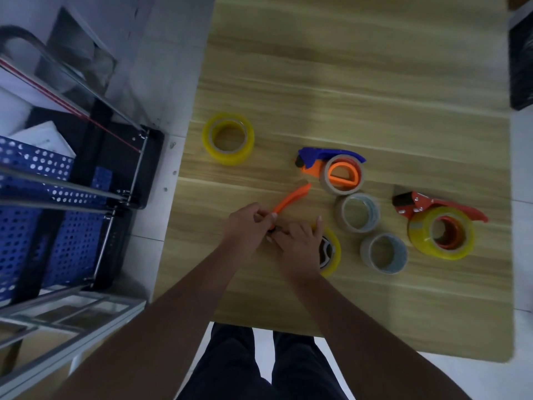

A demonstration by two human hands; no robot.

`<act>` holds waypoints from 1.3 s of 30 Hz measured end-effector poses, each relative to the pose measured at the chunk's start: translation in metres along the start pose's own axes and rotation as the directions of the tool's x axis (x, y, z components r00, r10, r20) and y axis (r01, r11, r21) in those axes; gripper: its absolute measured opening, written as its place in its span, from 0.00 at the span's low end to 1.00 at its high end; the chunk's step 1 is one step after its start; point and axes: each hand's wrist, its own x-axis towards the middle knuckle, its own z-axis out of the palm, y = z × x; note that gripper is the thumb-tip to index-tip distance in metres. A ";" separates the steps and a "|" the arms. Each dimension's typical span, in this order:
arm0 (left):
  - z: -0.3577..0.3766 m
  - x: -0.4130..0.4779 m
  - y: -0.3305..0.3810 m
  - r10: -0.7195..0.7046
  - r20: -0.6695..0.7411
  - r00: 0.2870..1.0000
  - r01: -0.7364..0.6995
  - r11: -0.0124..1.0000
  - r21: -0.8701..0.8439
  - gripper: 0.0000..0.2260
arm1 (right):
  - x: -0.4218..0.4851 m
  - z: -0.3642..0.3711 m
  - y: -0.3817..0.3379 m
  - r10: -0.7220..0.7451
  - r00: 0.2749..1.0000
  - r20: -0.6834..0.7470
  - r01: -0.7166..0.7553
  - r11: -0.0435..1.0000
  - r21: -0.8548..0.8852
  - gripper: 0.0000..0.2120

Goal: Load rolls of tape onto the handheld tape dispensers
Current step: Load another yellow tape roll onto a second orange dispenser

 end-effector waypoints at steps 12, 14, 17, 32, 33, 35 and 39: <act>0.002 -0.001 -0.002 -0.001 0.046 0.999 0.003 1.000 -0.029 0.08 | 0.011 -0.001 0.008 -0.219 0.974 0.056 0.220 0.976 0.000 0.05; 0.002 0.001 -0.002 -0.006 0.063 0.998 0.008 1.000 -0.030 0.08 | 0.014 0.001 0.002 -0.243 0.969 0.033 0.244 0.970 -0.008 0.03; 0.002 0.006 -0.003 -0.031 0.102 0.994 0.039 0.997 -0.072 0.08 | 0.013 0.005 0.002 -0.245 0.970 0.008 0.245 0.967 -0.064 0.04; 0.029 -0.031 -0.053 0.220 -0.063 0.973 -0.224 0.972 -0.068 0.11 | 0.028 -0.010 0.002 -0.045 0.980 0.195 0.017 0.990 0.142 0.29; 0.031 -0.030 -0.054 0.228 -0.066 0.971 -0.231 0.972 -0.035 0.10 | 0.031 -0.012 0.002 -0.046 0.974 0.221 0.017 0.991 0.135 0.30; 0.032 -0.028 -0.057 0.233 -0.070 0.970 -0.232 0.972 0.020 0.10 | 0.037 -0.015 0.003 -0.056 0.963 0.263 0.022 0.992 0.128 0.31; 0.026 -0.025 -0.054 0.326 -0.116 0.938 -0.319 0.944 0.081 0.07 | 0.045 -0.022 0.007 -0.067 0.925 0.375 0.002 0.985 0.171 0.33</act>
